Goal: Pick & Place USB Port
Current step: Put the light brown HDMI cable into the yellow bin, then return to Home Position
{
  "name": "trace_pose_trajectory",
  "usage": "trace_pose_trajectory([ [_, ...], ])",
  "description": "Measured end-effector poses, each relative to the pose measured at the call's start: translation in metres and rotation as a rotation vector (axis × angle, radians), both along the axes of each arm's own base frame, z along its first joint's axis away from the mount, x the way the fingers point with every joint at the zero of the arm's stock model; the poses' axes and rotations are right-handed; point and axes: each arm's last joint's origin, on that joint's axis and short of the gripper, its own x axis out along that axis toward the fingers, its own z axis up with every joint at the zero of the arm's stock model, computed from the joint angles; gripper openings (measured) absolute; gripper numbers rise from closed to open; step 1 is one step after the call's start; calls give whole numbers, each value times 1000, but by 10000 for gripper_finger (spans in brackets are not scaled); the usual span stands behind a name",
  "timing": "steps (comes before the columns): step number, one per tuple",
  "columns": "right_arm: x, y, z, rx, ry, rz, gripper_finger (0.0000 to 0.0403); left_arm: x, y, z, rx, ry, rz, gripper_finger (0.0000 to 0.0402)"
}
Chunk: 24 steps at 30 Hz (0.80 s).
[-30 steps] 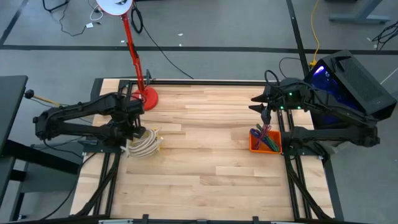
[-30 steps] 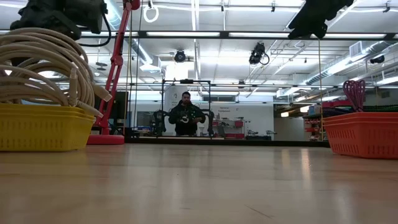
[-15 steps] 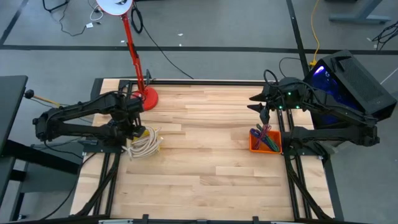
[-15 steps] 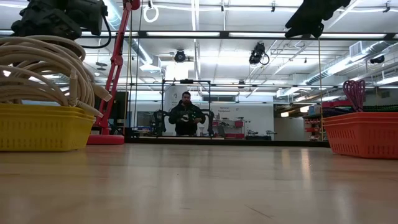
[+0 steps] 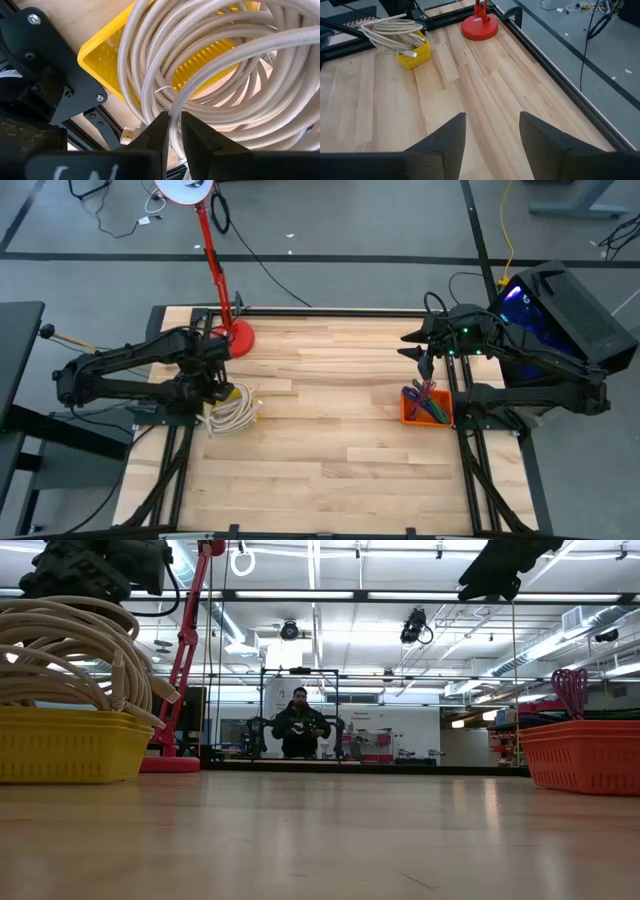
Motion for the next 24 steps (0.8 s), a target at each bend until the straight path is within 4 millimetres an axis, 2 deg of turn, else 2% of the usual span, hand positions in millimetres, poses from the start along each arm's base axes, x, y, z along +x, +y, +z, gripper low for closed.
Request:
trace_pose_trajectory([
  [5, 0, 0, 0, -1, 0, 0, 187, -1, 0, 5, 24, -17, 0, 55],
  [12, 0, 0, 0, -2, 1, 1, 187, -4, 4, 50, 216, -53, 16, 55],
  [17, 0, 0, 0, -2, 1, 1, 187, -10, 3, 64, 254, -23, 18, 46],
  [21, 1, 0, 2, -3, -19, 3, 187, -8, 5, 78, 324, -111, -19, 39],
  [24, 7, 1, 12, 28, -153, 74, 188, 2, 10, 100, 471, -292, -62, 37],
])
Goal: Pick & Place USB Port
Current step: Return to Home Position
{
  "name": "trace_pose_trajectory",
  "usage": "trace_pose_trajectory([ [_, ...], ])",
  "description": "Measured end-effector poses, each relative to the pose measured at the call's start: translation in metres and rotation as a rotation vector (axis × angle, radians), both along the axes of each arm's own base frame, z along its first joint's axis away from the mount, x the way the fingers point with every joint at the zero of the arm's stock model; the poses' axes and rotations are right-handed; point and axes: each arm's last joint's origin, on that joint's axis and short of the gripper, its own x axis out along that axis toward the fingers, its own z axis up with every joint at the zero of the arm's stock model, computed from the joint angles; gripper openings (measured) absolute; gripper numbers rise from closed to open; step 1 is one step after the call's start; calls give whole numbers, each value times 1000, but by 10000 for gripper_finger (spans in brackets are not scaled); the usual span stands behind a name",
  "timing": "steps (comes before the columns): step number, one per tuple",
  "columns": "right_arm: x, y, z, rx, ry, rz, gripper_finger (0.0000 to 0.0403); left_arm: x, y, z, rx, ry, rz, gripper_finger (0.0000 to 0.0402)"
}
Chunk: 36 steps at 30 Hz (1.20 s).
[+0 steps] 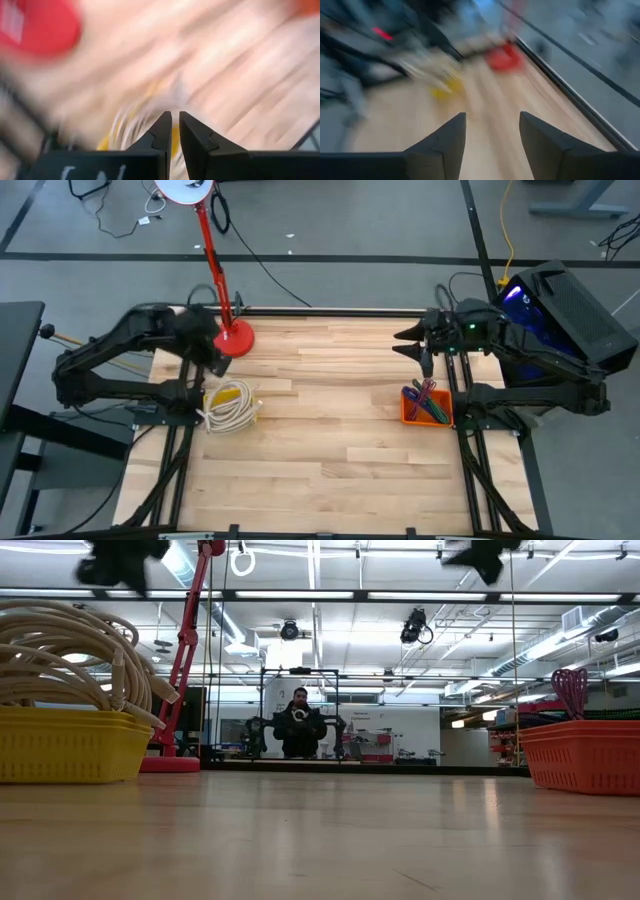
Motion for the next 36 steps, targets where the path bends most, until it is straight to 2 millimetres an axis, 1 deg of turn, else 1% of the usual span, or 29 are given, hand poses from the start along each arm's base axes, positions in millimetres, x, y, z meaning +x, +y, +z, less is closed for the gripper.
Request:
trace_pose_trajectory([
  [5, 3, 5, 34, -4, -355, 179, 187, 13, 3, 52, 339, -323, -160, 37],
  [9, -2, 10, 55, 5, -552, 303, 187, 13, 0, 83, 576, -558, -263, 37],
  [12, -7, 16, 67, 48, -646, 466, 187, 8, -5, 97, 680, -680, -314, 37],
  [15, -13, 22, 69, 108, -634, 606, 187, 1, -10, 100, 681, -706, -335, 37],
  [17, -20, 27, 66, 133, -596, 634, 187, -6, -14, 94, 651, -688, -358, 37],
  [18, -24, 28, 65, 122, -586, 624, 187, -10, -16, 87, 631, -674, -364, 37],
  [21, -39, 33, 59, 96, -543, 512, 187, -23, -20, 63, 605, -655, -311, 37],
  [24, -55, 37, 55, 108, -513, 430, 187, -39, -23, 39, 604, -718, -246, 37],
  [29, -73, 43, 50, 162, -487, 384, 187, -64, -29, -2, 566, -855, -164, 37],
  [33, -78, 44, 30, 210, -464, 317, 187, -81, -33, -32, 490, -933, -94, 37],
  [36, -77, 44, 6, 276, -454, 291, 187, -91, -35, -46, 467, -982, -71, 37],
])
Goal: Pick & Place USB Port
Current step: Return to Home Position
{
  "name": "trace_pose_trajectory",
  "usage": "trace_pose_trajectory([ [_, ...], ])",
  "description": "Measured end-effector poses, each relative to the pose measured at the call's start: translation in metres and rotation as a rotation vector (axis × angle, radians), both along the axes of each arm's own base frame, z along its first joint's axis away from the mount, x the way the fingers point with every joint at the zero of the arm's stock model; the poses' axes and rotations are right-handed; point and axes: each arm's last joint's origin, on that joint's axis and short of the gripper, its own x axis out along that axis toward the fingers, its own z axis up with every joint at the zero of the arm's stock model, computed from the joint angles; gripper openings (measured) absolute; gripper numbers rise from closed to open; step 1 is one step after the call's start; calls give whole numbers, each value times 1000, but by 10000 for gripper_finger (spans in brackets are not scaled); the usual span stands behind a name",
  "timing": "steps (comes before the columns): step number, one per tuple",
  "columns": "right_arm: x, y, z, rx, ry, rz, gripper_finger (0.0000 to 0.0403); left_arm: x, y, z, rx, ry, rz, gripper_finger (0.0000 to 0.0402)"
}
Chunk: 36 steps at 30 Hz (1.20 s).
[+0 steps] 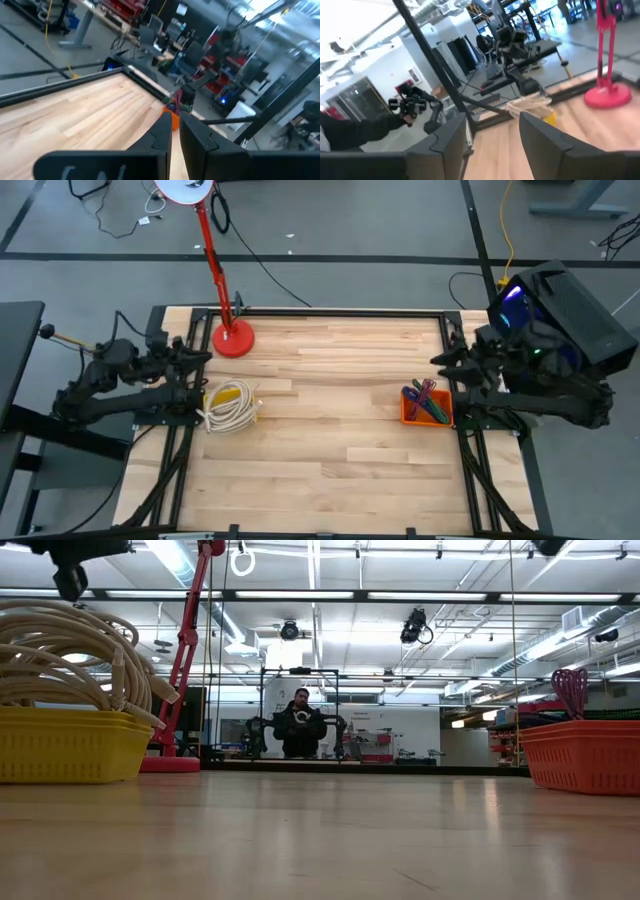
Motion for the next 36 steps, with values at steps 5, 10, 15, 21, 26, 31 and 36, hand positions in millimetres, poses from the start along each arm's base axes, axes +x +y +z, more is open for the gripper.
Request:
trace_pose_trajectory([
  [5, 8, -1, -47, 86, -19, 26, 187, -9, -1, -15, 9, -31, 20, 37],
  [10, 18, -3, -101, 168, 7, 40, 187, -4, 0, -40, -71, 179, 37, 37],
  [15, 27, -4, -140, 228, 23, 57, 187, 5, 1, -57, -162, 187, 26, 37],
  [21, 29, -3, -150, 175, -48, 73, 187, 21, 5, -80, -163, 216, 6, 37],
  [26, 32, -4, -169, 189, 22, 59, 187, 38, 7, -110, -277, 221, -5, 37],
  [31, 33, -5, -194, 235, 93, 34, 187, 55, 8, -128, -317, 112, -126, 37],
  [36, 34, -6, -199, 225, 82, 17, 187, 61, 8, -121, -266, -66, -190, 37],
])
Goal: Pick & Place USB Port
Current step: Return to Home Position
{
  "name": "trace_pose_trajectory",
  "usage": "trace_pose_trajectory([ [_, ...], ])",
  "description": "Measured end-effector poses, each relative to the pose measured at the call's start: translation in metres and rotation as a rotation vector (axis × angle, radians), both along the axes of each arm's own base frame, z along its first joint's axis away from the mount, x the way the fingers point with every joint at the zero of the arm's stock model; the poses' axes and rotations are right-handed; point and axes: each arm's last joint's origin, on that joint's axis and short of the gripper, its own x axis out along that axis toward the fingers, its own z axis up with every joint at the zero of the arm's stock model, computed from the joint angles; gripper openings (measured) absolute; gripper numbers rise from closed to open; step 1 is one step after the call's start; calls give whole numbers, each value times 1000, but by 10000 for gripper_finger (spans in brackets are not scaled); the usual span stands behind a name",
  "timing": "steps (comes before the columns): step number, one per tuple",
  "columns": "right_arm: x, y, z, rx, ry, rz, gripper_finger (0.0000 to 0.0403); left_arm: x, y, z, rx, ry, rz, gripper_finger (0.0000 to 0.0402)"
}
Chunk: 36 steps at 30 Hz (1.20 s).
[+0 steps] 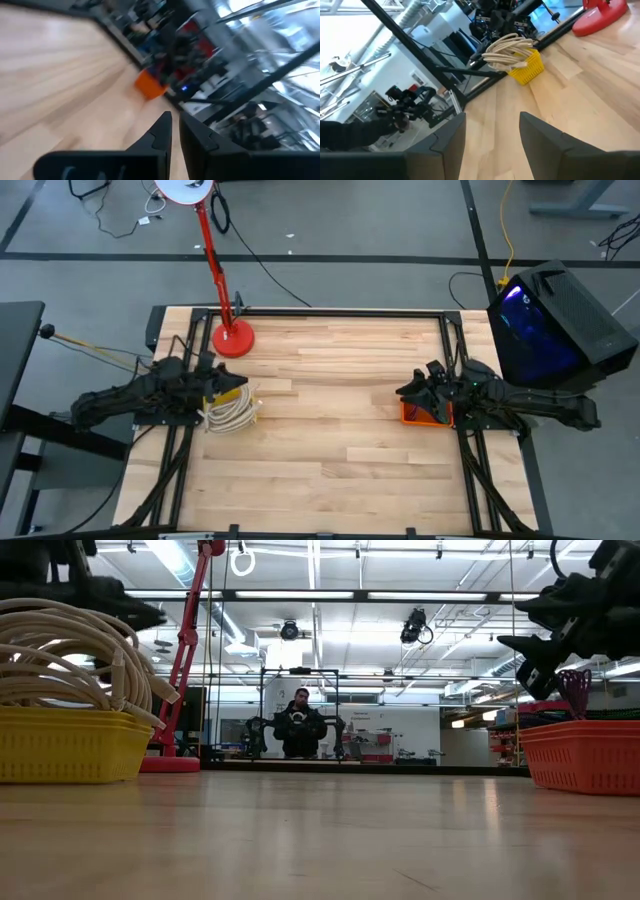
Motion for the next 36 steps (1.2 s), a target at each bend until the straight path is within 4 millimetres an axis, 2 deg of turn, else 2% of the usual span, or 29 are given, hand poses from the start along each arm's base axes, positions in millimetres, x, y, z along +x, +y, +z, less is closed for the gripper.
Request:
trace_pose_trajectory([
  [5, 0, 0, -1, 0, 8, -13, 188, 0, 0, 12, 92, -112, 18, 37],
  [11, 0, 0, 0, 5, 4, 6, 188, -1, 2, 11, 107, -108, 65, 37],
  [14, 0, 0, -1, -62, -5, 12, 188, 0, 2, 11, 105, -102, 59, 37],
  [22, -1, 4, 0, -91, -18, 154, 188, 0, 0, 10, 28, -101, 18, 37],
  [26, -1, 4, 0, -100, -22, 152, 188, 0, 0, 10, 16, -101, 10, 37],
  [33, -1, 4, 0, -101, -23, 150, 188, 0, -3, 10, -175, -115, -117, 37],
  [36, -1, 4, 0, -102, -23, 150, 188, 0, -5, 10, -168, -102, -164, 37],
])
